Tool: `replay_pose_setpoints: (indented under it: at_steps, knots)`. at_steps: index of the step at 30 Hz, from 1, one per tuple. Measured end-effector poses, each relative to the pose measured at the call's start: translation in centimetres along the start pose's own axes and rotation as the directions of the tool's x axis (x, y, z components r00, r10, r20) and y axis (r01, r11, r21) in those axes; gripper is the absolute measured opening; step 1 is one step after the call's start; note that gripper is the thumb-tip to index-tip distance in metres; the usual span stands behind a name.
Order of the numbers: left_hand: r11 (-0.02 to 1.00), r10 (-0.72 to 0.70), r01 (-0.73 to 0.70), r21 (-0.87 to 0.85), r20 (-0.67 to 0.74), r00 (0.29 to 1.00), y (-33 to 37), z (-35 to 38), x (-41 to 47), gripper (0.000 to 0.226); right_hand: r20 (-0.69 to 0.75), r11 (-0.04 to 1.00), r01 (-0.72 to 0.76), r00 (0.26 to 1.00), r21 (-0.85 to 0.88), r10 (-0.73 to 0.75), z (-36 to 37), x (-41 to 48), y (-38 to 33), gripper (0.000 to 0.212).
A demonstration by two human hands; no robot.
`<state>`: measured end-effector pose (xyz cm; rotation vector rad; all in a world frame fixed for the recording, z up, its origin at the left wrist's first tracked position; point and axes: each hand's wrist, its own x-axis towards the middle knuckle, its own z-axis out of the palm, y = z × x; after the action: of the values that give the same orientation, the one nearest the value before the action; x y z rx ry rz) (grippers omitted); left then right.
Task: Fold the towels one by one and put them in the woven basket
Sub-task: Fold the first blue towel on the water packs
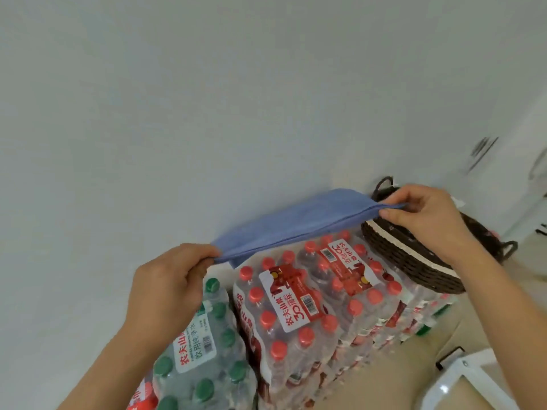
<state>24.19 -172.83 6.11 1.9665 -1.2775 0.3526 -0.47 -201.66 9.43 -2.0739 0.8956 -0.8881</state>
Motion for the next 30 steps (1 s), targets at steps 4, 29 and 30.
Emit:
replay_pose_setpoints:
  at_steps: [4,29,30]
  knots:
    - [0.992,-0.11,0.124,-0.012,0.382,0.917,1.0,6.1,-6.1,0.014,0.158,0.948,-0.156,0.966,-0.277,0.205,0.9,-4.8,9.1,0.018]
    - [0.811,-0.44,0.573,0.115,0.766,0.469,8.0,11.4,-14.2,0.027,0.652,0.919,-0.114,0.672,-0.377,0.351,-4.5,-7.9,18.7,0.015]
    - [0.781,-0.452,0.62,0.069,0.749,0.485,7.8,11.0,-13.7,0.027,0.652,0.936,-0.164,0.679,-0.312,0.336,-4.6,-7.2,18.4,0.014]
